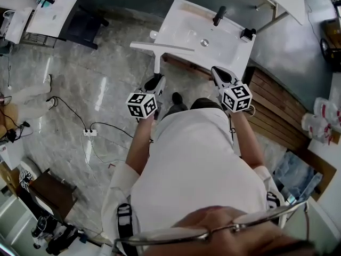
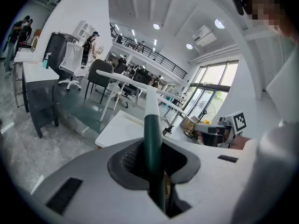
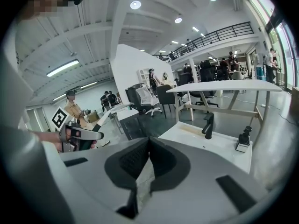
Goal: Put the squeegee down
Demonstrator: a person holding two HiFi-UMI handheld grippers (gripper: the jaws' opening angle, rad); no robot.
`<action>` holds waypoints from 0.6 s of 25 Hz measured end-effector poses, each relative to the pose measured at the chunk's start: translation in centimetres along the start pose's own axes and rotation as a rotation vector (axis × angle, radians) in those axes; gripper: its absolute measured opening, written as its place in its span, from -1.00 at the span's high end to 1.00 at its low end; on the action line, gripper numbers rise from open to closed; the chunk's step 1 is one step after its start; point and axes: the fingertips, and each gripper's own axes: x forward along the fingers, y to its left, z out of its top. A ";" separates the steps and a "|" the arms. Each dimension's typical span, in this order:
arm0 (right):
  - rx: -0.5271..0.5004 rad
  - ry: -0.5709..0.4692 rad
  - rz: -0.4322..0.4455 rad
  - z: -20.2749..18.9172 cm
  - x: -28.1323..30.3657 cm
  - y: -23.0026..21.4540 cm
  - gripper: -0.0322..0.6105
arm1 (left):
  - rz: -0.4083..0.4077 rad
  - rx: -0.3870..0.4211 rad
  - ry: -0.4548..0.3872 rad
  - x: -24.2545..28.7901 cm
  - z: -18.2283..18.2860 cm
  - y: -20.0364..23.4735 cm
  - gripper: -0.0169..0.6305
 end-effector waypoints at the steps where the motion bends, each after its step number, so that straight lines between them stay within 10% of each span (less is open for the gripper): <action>1: 0.003 0.000 -0.006 0.0 0.0 -0.2 0.88 | -0.004 0.000 0.004 0.3 0.1 0.1 0.76; 15: 0.028 0.001 0.001 1.2 1.7 -3.6 0.88 | 0.008 -0.002 0.034 4.7 1.4 0.1 0.76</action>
